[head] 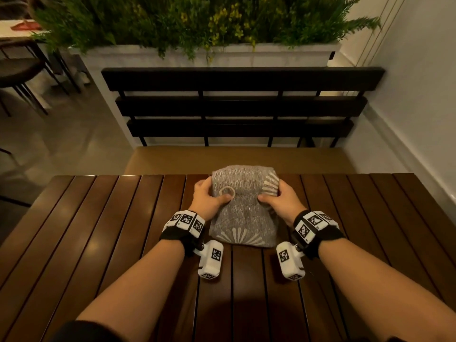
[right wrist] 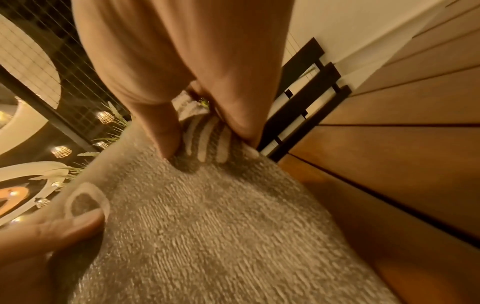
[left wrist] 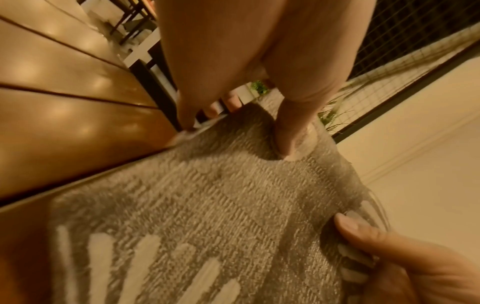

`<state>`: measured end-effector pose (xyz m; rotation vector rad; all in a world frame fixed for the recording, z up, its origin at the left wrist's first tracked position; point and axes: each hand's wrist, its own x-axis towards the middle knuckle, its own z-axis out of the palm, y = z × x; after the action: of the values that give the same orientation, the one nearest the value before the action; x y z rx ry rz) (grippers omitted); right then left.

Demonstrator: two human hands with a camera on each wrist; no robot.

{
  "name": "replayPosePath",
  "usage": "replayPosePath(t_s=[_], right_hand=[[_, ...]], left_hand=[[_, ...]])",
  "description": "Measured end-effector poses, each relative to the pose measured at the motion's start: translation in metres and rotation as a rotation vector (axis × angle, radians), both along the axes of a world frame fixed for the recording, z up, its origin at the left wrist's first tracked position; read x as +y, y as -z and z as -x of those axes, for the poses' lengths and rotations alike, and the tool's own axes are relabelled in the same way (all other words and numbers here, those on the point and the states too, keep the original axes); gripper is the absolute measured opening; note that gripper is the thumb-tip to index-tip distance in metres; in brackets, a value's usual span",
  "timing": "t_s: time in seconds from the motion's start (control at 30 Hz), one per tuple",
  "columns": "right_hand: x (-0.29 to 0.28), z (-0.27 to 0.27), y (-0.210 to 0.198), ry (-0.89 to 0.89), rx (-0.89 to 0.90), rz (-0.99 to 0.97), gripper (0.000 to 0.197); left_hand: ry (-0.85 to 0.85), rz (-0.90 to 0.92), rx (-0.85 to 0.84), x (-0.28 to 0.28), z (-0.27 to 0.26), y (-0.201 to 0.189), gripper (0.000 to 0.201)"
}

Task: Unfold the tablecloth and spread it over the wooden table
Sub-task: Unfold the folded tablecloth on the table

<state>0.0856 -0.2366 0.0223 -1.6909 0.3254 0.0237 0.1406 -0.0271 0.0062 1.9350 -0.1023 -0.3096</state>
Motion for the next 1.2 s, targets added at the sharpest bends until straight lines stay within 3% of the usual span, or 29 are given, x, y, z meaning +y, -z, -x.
replayPosePath(t_s=[0.07,0.17,0.3,0.4,0.5,0.6,0.73,0.9,1.0,1.1,1.2], right_hand=[[0.000,0.002,-0.011,-0.021,-0.045,-0.028,0.042],[0.002,0.010,-0.025,-0.096,-0.056,-0.034,0.047],[0.005,0.036,-0.017,-0.181,0.061,-0.081,0.061],[0.007,0.060,0.015,-0.203,0.269,-0.070,0.064],[0.012,0.089,0.054,-0.228,0.462,0.106,0.064],[0.019,0.113,0.075,-0.228,0.497,0.196,0.060],[0.025,0.118,0.078,-0.250,0.434,0.284,0.058],[0.036,0.122,0.077,-0.397,0.483,0.552,0.069],[0.033,0.123,0.076,-0.490,0.525,0.724,0.079],[0.024,0.117,0.072,-0.534,0.574,0.691,0.091],[0.009,0.097,0.059,-0.563,0.649,0.621,0.077]], left_hand=[[0.012,0.041,-0.063,0.002,0.002,-0.014,0.050],[0.049,0.226,0.000,0.007,0.017,-0.038,0.054],[0.112,0.255,0.132,0.017,0.047,-0.037,0.053],[0.093,0.124,0.282,0.017,0.072,-0.007,0.054],[0.040,-0.067,0.451,0.026,0.096,0.040,0.064],[0.008,-0.112,0.532,0.033,0.120,0.069,0.067],[0.009,-0.092,0.437,0.025,0.136,0.072,0.067],[0.072,-0.336,0.257,0.019,0.145,0.072,0.071],[0.162,-0.470,0.268,0.019,0.145,0.067,0.090],[0.245,-0.609,0.198,0.023,0.142,0.054,0.125],[0.253,-0.562,0.026,0.024,0.121,0.033,0.123]])
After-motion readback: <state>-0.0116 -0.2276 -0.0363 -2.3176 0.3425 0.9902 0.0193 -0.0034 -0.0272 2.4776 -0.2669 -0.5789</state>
